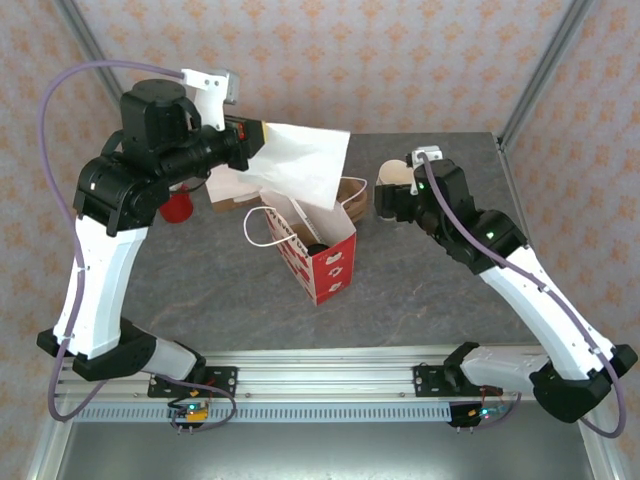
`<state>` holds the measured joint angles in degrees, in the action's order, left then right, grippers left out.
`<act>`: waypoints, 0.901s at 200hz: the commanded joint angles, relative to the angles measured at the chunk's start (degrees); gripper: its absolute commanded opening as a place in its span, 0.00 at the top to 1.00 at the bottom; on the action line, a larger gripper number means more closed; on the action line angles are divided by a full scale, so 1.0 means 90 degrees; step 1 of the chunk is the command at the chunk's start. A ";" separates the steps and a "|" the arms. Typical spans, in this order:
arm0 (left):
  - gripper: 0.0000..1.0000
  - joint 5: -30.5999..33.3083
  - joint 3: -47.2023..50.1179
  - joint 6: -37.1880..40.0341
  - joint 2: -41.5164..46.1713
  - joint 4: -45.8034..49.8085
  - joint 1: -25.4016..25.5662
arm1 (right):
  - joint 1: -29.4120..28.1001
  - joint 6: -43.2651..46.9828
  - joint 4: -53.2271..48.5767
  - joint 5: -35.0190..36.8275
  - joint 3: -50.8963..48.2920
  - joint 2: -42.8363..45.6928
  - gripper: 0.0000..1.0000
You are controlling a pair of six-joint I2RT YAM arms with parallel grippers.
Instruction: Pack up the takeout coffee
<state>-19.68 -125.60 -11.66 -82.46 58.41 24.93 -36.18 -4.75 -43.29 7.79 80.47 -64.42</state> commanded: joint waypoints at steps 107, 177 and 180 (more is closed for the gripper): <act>1.00 -0.1881 0.0871 0.0859 -0.0263 -0.0518 0.0280 | 0.0179 -0.0130 -0.0217 0.0353 -0.0248 0.0333 0.13; 1.00 -0.2178 0.0558 0.1362 -0.0569 -0.0168 0.0472 | 0.0347 -0.0165 -0.0318 0.0429 -0.0186 0.0389 0.13; 1.00 -0.2170 0.0581 0.1387 -0.0587 -0.0141 0.0472 | 0.0357 -0.0160 -0.0325 0.0433 -0.0190 0.0390 0.13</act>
<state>-37.45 -119.20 -2.68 -86.43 55.75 28.80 -33.52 -5.56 -44.71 9.72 78.43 -62.06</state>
